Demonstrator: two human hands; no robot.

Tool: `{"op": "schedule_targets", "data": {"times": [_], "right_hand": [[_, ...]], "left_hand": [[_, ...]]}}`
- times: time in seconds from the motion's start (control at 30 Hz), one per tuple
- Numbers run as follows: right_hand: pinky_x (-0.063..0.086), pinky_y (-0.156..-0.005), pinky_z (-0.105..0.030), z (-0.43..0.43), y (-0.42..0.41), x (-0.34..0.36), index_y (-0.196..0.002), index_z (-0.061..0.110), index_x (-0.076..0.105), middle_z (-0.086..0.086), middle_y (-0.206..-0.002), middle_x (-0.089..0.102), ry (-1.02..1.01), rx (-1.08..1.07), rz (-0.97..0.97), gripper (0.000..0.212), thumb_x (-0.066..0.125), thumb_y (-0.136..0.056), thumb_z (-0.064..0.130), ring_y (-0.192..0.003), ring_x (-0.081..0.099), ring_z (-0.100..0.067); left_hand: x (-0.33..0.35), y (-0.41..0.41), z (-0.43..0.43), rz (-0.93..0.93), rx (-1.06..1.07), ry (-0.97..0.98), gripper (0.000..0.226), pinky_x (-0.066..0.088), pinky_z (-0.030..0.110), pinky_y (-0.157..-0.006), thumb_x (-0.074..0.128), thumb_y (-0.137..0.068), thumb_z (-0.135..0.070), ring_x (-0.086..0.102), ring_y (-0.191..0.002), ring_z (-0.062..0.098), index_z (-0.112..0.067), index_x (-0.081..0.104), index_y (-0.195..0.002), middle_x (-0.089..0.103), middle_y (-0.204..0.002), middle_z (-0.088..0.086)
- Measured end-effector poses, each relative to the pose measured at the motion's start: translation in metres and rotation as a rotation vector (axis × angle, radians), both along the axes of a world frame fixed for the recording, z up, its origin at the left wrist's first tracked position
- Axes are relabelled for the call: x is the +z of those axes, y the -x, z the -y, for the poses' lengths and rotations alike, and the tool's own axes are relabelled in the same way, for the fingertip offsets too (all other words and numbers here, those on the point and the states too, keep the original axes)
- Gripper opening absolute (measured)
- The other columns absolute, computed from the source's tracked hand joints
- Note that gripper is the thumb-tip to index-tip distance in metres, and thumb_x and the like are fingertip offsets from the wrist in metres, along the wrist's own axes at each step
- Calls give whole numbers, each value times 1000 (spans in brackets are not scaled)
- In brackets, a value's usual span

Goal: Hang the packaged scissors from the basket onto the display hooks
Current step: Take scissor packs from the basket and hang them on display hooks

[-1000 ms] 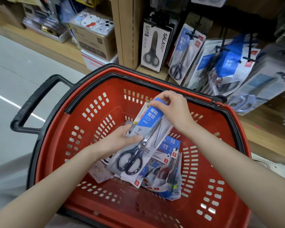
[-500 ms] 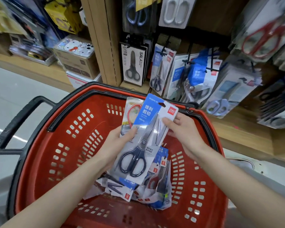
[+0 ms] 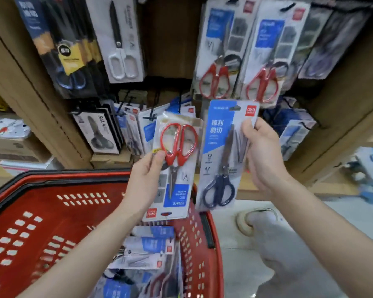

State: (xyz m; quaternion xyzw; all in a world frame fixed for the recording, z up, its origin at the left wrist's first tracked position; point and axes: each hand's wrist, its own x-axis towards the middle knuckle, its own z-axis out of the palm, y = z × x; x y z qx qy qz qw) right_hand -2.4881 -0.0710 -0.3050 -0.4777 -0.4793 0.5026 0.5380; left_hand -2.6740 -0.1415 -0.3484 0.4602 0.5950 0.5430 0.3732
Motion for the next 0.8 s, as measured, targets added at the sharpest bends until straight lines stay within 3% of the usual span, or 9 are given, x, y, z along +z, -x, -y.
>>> {"op": "schedule_targets", "data": {"times": [0.1, 0.2, 0.23, 0.3, 0.37, 0.5, 0.6, 0.7, 0.8], "right_hand": [[49, -92, -41, -23, -40, 6, -99, 8, 57, -8, -102, 69, -75, -110, 8, 18, 44, -100, 20, -98, 66, -22], [48, -85, -45, -41, -84, -6, -103, -6, 51, -27, -107, 61, -124, -230, 107, 41, 47, -91, 33, -94, 61, -36], [49, -82, -44, -46, -99, -14, -100, -4, 52, -27, -105, 61, -121, -259, 132, 38, 47, -91, 33, -91, 60, -33], [47, -73, -35, -54, -128, -36, -87, 8, 55, -14, -89, 62, -91, -321, 180, 22, 47, -95, 27, -81, 56, -19], [42, -65, -26, -62, -153, -62, -78, 11, 52, -4, -80, 56, -30, -372, 239, 22, 48, -97, 22, -73, 50, -9], [36, -67, -30, -89, -201, -116, -69, 15, 52, 3, -69, 51, 63, -436, 355, 25, 53, -93, 21, -72, 44, -11], [37, -69, -32, -114, -225, -132, -67, 16, 52, -3, -73, 54, 104, -515, 395, 25, 52, -90, 24, -73, 46, -15], [39, -69, -31, -141, -240, -136, -73, 16, 53, -6, -79, 58, 101, -534, 398, 22, 49, -94, 22, -75, 50, -15], [42, -70, -32, -168, -248, -142, -72, 16, 52, -10, -83, 61, 100, -539, 371, 23, 49, -93, 25, -76, 54, -17]], "left_hand": [[10, -27, -29, -29, -56, -48, 28, 43, 5, -67, 41, -100, -25, 58, -72, -10, -18, 62, -83, 67, -74, -19], [13, -56, -57, -97, -117, -58, 26, 41, 4, -62, 42, -99, -23, 54, -65, -13, -17, 59, -81, 63, -75, -12], [14, -67, -65, -111, -141, -62, 25, 40, 4, -62, 42, -99, -22, 54, -64, -13, -17, 59, -81, 62, -76, -12], [13, -88, -81, -110, -191, -66, 25, 40, 3, -64, 42, -99, -20, 55, -66, -14, -19, 59, -81, 63, -78, -13], [8, -108, -95, -107, -245, -46, 24, 41, 3, -65, 43, -99, -19, 57, -69, -14, -19, 61, -84, 64, -80, -12], [-6, -140, -115, -163, -335, 20, 23, 40, 6, -61, 43, -99, -23, 58, -67, -13, -20, 61, -85, 65, -75, -17], [-17, -161, -126, -189, -377, 72, 20, 40, 3, -56, 43, -97, -25, 58, -65, -15, -23, 58, -85, 63, -73, -20], [-27, -175, -139, -208, -403, 129, 21, 41, 4, -50, 43, -95, -31, 60, -65, -14, -18, 59, -96, 63, -73, -20], [-37, -183, -152, -225, -408, 222, 31, 43, 6, -49, 43, -93, -38, 65, -75, -2, -19, 58, -112, 66, -90, -11]]}}
